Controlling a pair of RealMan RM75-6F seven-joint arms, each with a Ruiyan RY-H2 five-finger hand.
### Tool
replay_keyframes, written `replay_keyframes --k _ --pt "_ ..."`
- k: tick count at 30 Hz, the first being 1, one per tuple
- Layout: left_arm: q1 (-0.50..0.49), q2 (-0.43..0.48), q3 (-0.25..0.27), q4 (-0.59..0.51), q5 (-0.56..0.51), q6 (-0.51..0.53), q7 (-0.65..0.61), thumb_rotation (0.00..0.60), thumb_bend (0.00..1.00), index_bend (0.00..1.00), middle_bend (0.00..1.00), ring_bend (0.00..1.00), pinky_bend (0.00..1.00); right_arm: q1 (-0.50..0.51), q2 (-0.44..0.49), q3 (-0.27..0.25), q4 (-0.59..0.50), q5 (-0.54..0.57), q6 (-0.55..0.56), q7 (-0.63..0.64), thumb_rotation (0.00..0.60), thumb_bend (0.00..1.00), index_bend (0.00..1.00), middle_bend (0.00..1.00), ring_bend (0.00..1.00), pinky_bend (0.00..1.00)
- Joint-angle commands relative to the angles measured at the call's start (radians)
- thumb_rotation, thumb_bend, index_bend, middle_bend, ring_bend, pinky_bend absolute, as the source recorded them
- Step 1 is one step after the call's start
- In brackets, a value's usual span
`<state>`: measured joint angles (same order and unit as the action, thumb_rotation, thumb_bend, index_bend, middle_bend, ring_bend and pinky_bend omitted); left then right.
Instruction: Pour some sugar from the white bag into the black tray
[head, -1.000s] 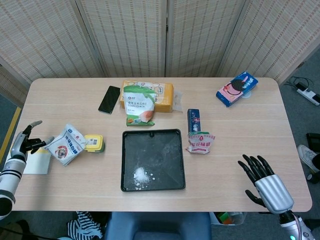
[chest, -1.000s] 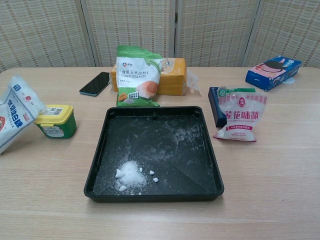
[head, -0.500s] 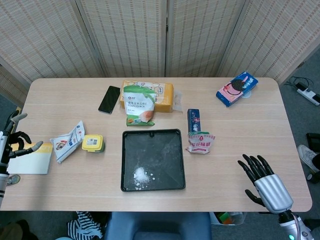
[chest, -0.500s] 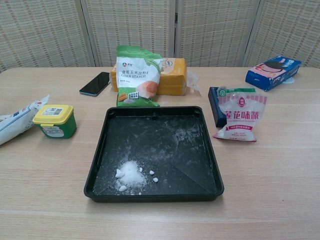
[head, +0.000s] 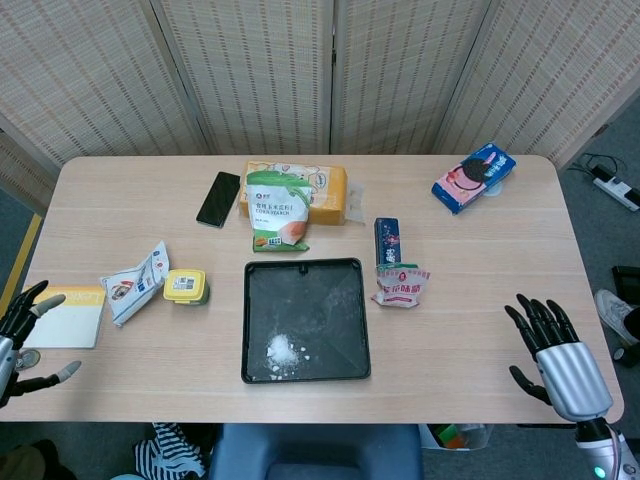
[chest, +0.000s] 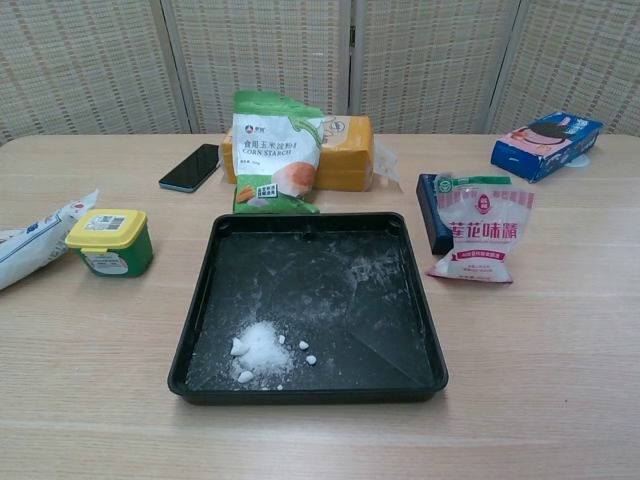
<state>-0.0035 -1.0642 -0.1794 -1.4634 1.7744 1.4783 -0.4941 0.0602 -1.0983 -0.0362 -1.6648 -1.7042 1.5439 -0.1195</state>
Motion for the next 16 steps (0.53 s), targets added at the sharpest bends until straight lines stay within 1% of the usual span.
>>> replay_keyframes --k 1,2,3,4,7,9,12,16 --pt "0.044 -0.034 0.116 0.020 -0.015 -0.076 0.276 0.600 0.17 0.12 0.03 0.00 0.10 -0.001 0.000 0.017 0.001 0.029 -0.004 0.000 0.600 0.29 0.00 0.00 0.00 0.00" --pt "0.051 -0.041 0.123 0.009 -0.034 -0.088 0.331 0.600 0.17 0.12 0.03 0.00 0.07 0.001 0.000 0.021 0.000 0.040 -0.009 -0.002 0.600 0.29 0.00 0.00 0.00 0.00" --pt "0.056 -0.044 0.131 -0.007 -0.051 -0.104 0.421 0.600 0.17 0.10 0.02 0.00 0.05 0.003 -0.001 0.027 0.000 0.054 -0.016 -0.006 0.600 0.29 0.00 0.00 0.00 0.00" --pt "0.062 -0.045 0.134 -0.027 -0.060 -0.100 0.473 0.600 0.16 0.09 0.02 0.00 0.03 0.004 -0.002 0.031 0.000 0.062 -0.020 -0.011 0.600 0.29 0.00 0.00 0.00 0.00" --pt "0.080 -0.061 0.130 -0.063 -0.073 -0.046 0.571 0.600 0.16 0.06 0.00 0.00 0.01 0.006 -0.007 0.036 -0.002 0.071 -0.025 -0.024 0.600 0.29 0.00 0.00 0.00 0.00" --pt "0.079 -0.065 0.133 -0.070 -0.092 -0.050 0.593 0.600 0.16 0.04 0.00 0.00 0.01 0.008 -0.008 0.036 -0.002 0.069 -0.029 -0.024 0.600 0.29 0.00 0.00 0.00 0.00" --pt "0.057 -0.057 0.136 -0.080 -0.143 -0.099 0.588 0.600 0.15 0.01 0.00 0.00 0.00 0.011 -0.009 0.032 -0.002 0.060 -0.035 -0.025 0.600 0.29 0.00 0.00 0.00 0.00" --pt "0.046 -0.068 0.136 -0.072 -0.165 -0.097 0.608 0.600 0.15 0.00 0.00 0.00 0.00 0.010 -0.009 0.026 -0.003 0.045 -0.032 -0.025 0.600 0.29 0.00 0.00 0.00 0.00"
